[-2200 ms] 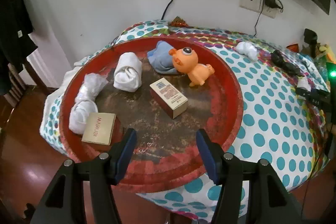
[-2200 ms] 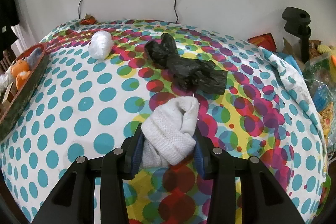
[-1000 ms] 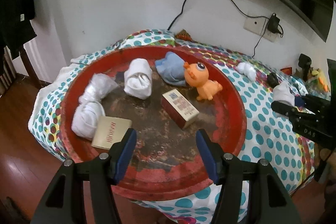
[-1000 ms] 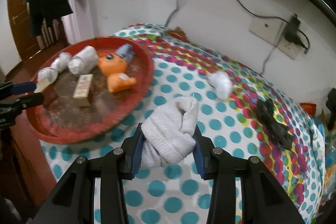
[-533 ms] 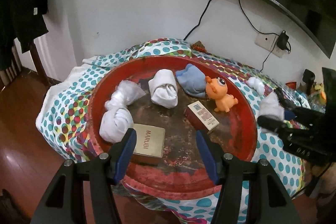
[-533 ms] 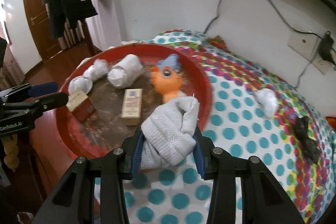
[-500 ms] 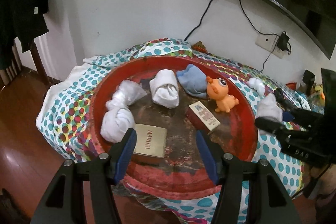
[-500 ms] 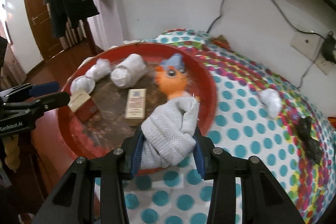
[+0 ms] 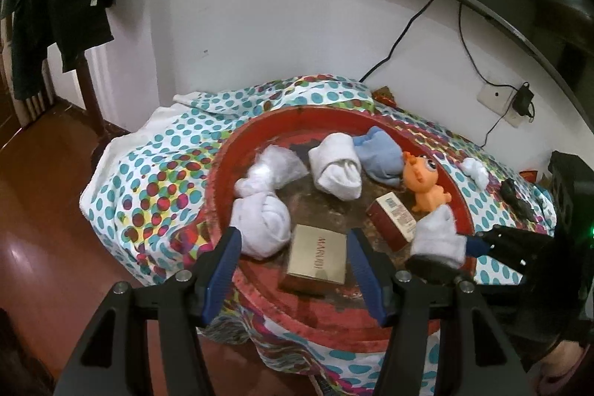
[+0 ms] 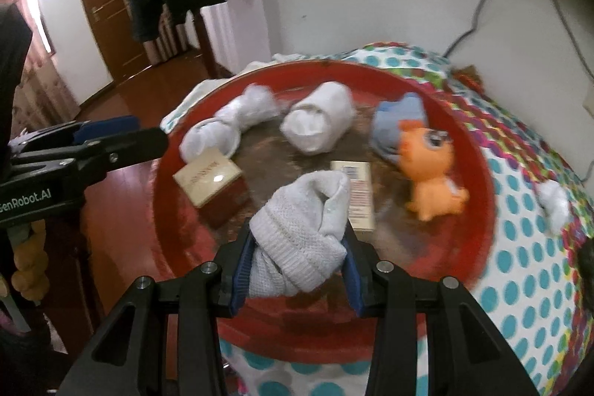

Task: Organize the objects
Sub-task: 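Carry the white sock in the right gripper over the red tray, then lower the white sock onto the red tray and open the right gripper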

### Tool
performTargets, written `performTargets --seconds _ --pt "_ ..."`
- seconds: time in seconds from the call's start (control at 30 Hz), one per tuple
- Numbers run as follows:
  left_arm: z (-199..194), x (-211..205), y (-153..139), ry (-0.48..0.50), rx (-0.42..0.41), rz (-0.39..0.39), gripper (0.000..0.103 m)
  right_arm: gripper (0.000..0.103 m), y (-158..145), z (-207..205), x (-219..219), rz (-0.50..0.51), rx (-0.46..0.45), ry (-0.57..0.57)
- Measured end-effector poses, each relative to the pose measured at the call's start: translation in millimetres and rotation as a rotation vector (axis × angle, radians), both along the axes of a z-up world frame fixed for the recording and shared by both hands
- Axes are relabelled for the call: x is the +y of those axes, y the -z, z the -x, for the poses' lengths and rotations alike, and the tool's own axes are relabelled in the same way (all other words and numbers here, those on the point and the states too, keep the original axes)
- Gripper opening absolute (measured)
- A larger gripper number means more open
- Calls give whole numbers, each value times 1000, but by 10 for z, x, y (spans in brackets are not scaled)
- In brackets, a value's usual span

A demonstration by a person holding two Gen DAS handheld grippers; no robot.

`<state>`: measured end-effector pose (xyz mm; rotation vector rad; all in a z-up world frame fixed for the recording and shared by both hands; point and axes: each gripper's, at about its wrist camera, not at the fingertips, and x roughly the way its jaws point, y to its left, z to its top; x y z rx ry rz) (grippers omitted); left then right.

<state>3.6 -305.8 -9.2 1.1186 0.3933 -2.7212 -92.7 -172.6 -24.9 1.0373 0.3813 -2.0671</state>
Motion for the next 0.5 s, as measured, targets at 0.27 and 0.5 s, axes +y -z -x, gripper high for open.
performTargets --seconds 0.27,0.5 --pt "4 -96 41 -32 -22 -1 61 39 164 8 -306 -45 -18 -36" --pt "3 -141 67 -57 -31 -6 61 40 255 155 -409 -105 17 -9"
